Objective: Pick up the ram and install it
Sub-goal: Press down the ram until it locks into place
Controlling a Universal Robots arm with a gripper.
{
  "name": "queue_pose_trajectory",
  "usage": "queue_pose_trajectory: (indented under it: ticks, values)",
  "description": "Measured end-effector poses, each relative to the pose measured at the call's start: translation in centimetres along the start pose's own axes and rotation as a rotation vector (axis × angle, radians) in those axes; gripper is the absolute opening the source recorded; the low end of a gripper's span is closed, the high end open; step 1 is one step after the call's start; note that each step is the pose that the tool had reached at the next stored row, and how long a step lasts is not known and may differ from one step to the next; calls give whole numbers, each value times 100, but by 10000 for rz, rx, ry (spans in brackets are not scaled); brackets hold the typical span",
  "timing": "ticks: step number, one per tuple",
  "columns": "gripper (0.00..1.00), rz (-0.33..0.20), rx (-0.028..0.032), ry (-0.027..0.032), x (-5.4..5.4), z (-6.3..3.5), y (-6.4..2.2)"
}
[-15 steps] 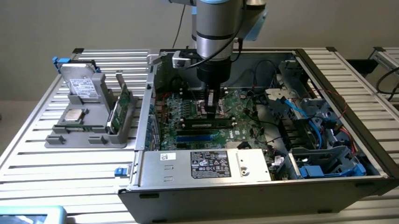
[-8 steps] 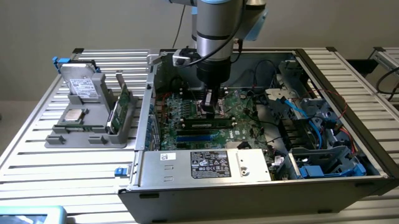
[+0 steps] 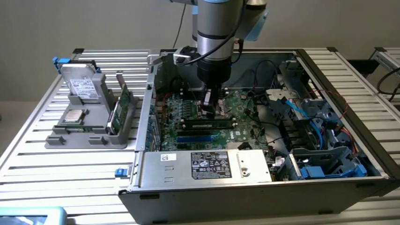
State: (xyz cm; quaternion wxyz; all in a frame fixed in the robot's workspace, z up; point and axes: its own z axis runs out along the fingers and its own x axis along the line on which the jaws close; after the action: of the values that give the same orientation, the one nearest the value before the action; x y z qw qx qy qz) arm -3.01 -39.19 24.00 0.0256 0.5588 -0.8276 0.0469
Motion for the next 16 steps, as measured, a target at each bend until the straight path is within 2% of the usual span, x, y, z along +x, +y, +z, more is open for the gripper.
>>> queue_pose_trajectory:
  ticks: [1, 7, 16]
  values:
    - [11, 88, 32, -13, 0, 1, 0]
    - [11, 754, 71, -16, 1, -1, 0]
    - [11, 1703, 323, -116, 0, -1, 0]
